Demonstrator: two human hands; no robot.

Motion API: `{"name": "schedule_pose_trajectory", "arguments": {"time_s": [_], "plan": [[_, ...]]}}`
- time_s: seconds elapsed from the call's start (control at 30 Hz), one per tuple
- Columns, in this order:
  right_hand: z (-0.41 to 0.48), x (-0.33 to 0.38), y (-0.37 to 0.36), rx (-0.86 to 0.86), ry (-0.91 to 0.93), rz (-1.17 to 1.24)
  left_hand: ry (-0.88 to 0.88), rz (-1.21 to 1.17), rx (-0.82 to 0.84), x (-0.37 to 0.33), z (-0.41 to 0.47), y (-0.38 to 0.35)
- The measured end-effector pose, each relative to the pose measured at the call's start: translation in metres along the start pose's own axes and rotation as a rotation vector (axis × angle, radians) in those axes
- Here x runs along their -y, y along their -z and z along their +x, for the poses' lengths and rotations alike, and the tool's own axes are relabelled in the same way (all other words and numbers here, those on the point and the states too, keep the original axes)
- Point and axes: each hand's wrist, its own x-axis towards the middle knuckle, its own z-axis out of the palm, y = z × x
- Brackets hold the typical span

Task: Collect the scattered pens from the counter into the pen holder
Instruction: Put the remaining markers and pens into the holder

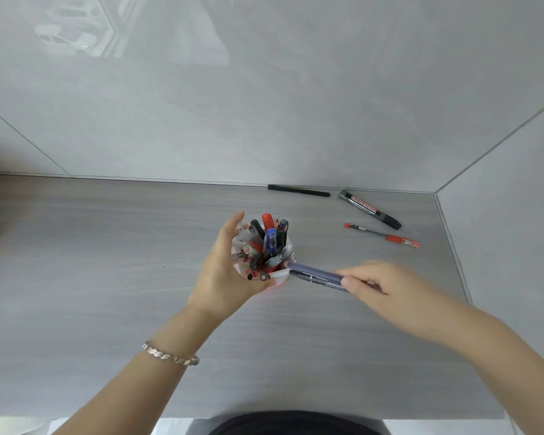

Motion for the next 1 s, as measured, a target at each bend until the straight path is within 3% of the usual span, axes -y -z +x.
{"name": "schedule_pose_trajectory", "arguments": {"time_s": [0.13, 0.37, 0.53, 0.6, 0.67, 0.77, 0.9, 1.0], "plan": [[0.021, 0.021, -0.005, -0.102, 0.001, -0.163, -0.034, 0.052, 0.025, 0.002, 0.003, -0.007], [0.065, 0.061, -0.016, -0.288, 0.129, -0.216, -0.075, 0.108, 0.051, 0.004, 0.006, -0.004], [0.081, 0.038, -0.055, -0.698, 0.313, -0.320, -0.096, 0.169, 0.051, 0.006, 0.009, -0.005], [0.079, 0.018, -0.075, -0.773, 0.361, -0.322, -0.095, 0.180, 0.049, 0.007, 0.010, -0.005], [0.077, 0.009, -0.089, -0.764, 0.334, -0.320, -0.092, 0.174, 0.051, 0.006, 0.009, -0.004], [0.078, 0.020, -0.091, -0.600, 0.240, -0.288, -0.115, 0.177, 0.049, 0.003, 0.008, -0.004], [0.072, 0.018, -0.061, -0.322, 0.350, 0.120, -0.105, 0.163, 0.036, 0.000, 0.007, -0.006], [0.071, -0.024, -0.038, -0.586, 0.263, 0.201, -0.069, 0.132, 0.015, -0.001, 0.007, -0.008]]}}
